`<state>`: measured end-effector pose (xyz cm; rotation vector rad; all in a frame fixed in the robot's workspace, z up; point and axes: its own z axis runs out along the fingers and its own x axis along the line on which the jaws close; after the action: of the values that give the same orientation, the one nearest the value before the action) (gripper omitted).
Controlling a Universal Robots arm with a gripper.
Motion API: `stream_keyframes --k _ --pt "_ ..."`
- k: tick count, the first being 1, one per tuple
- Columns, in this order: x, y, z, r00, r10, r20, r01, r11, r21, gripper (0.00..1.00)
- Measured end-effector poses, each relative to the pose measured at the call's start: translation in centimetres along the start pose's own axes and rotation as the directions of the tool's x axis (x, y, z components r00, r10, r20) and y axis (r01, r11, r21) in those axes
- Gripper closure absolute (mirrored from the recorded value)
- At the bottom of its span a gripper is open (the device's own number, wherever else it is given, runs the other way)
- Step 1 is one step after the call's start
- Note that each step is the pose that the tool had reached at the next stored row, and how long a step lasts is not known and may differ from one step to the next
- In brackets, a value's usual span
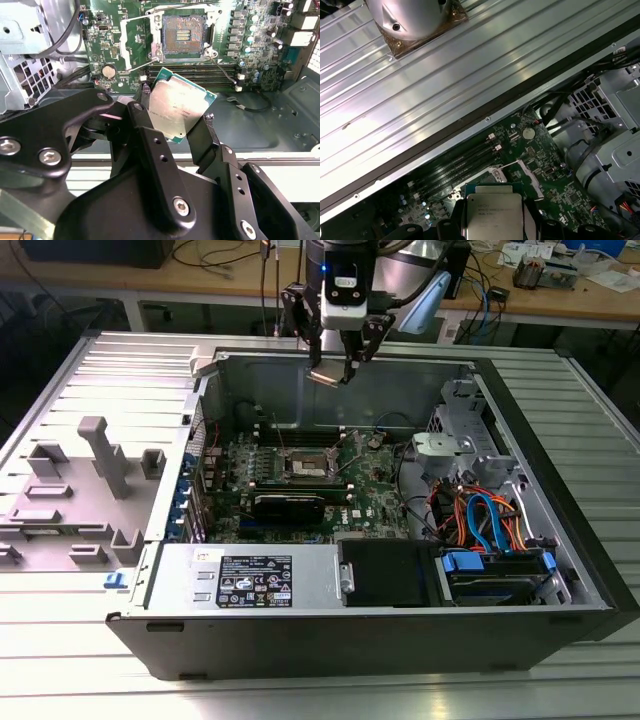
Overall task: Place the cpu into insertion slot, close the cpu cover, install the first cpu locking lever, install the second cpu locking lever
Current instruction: 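Place the cpu into insertion slot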
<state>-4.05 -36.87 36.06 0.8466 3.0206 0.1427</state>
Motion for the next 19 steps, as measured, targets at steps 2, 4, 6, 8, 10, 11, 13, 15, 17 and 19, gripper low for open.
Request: stream_keyframes --k 2,4,6,8,10,11,13,15,17,19 --pt "-0.02 -0.01 0.03 0.9996 0.027 0.0023 -0.027 0.9996 -0.0003 0.45" --pt "-0.01 -0.02 0.09 0.9978 0.066 0.0057 -0.066 0.9978 -0.0016 0.45" --pt "-0.01 -0.02 0.16 0.9939 0.110 0.0094 -0.109 0.9940 -0.0029 0.45" --pt "-0.01 -0.03 0.26 0.9878 0.155 0.0133 -0.155 0.9879 -0.0045 0.45" --pt "-0.02 -0.03 0.30 0.9837 0.179 0.0153 -0.179 0.9838 -0.0054 0.45" --pt "-0.02 -0.04 0.32 0.9811 0.193 0.0163 -0.193 0.9812 -0.0057 0.45" --pt "-0.02 -0.04 0.38 0.9765 0.215 0.0175 -0.215 0.9766 -0.0061 0.45" --pt "-0.02 -0.05 0.41 0.9721 0.234 0.0183 -0.234 0.9723 -0.0061 0.45" --pt "-0.02 -0.05 0.42 0.9718 0.235 0.0185 -0.235 0.9720 -0.0062 0.45" --pt "-0.01 -0.05 0.45 0.9718 0.235 0.0171 -0.235 0.9719 -0.0049 0.45"
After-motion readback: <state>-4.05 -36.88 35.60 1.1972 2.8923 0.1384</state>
